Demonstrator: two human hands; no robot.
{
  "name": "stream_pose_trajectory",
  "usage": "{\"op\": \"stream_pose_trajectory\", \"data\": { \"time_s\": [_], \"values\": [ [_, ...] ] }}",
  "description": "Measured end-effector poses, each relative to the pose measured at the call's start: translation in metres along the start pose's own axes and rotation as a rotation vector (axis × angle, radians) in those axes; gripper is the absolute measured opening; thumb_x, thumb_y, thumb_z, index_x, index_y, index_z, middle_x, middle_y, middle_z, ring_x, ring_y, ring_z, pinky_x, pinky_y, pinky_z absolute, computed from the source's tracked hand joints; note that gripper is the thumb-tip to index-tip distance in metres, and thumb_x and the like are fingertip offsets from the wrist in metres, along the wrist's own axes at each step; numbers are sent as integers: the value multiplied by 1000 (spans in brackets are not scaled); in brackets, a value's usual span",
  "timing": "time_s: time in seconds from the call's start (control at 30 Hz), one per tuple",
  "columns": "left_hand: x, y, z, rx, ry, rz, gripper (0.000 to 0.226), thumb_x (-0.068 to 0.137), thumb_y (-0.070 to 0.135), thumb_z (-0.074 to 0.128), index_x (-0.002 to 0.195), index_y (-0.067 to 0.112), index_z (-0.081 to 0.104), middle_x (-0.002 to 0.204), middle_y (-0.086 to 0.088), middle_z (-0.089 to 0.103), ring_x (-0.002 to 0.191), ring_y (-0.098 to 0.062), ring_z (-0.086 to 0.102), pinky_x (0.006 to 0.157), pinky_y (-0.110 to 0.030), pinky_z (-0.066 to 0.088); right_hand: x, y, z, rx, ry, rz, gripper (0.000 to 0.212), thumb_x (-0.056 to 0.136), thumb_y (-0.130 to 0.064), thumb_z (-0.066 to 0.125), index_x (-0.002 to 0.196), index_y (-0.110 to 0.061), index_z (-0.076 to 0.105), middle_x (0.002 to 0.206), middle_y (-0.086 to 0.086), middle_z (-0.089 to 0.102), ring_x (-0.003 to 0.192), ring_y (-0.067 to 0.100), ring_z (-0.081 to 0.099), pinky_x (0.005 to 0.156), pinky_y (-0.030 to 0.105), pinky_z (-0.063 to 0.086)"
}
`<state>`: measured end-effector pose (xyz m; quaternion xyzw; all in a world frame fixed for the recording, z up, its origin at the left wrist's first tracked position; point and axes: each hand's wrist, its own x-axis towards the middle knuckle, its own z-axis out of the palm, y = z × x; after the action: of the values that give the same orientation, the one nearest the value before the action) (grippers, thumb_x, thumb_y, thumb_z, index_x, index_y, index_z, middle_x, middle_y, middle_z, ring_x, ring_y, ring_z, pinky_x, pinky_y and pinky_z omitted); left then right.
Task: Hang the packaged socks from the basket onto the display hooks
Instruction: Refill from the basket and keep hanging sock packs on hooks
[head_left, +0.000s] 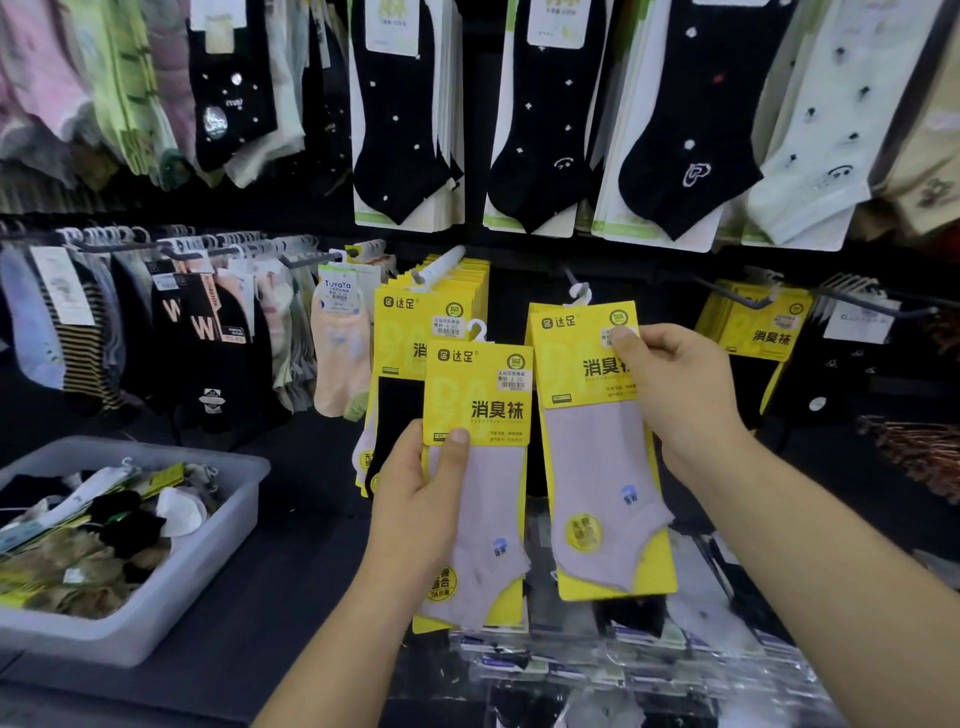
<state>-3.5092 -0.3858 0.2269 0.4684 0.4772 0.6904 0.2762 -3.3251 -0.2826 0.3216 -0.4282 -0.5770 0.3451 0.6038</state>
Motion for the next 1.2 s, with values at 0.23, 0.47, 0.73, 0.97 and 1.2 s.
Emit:
{"op": "stream_pose_trajectory", "data": {
  "time_s": [0.23,0.47,0.73,0.97,1.2],
  "values": [
    [-1,2,-8,40,-21,36,15,106,42,57,106,47,71,112,18,78,106,-1,73,84,-27,54,-1,19,-1,-169,54,-25,30,87,-45,75,84,-16,68,80,3,71,81,23,69,72,42,59],
    [-4,8,12,-3,-134,27,19,104,38,56,111,44,73,115,13,79,109,-5,74,84,-18,57,-32,7,-5,-100,-182,-57,27,93,-44,65,81,-20,67,81,3,71,72,11,66,64,24,52],
    [24,20,58,115,-155,20,12,109,32,56,109,35,67,105,20,77,101,0,72,84,-19,56,-16,0,-16,-21,-35,-63,7,93,-22,72,88,-20,67,84,3,73,69,4,68,56,15,48],
    [45,22,64,234,-173,13,20,108,41,56,109,23,66,105,5,75,94,-3,68,82,-28,55,-4,3,-14,-7,67,-62,7,93,-24,72,88,-21,67,88,4,74,80,17,71,66,28,53],
    [51,17,61,239,-182,-17,13,108,40,56,109,32,66,105,18,73,94,15,65,68,-6,47,1,9,-6,-32,82,-72,7,92,-26,72,87,-24,67,82,-2,73,71,5,69,60,21,51]
  ]
}}
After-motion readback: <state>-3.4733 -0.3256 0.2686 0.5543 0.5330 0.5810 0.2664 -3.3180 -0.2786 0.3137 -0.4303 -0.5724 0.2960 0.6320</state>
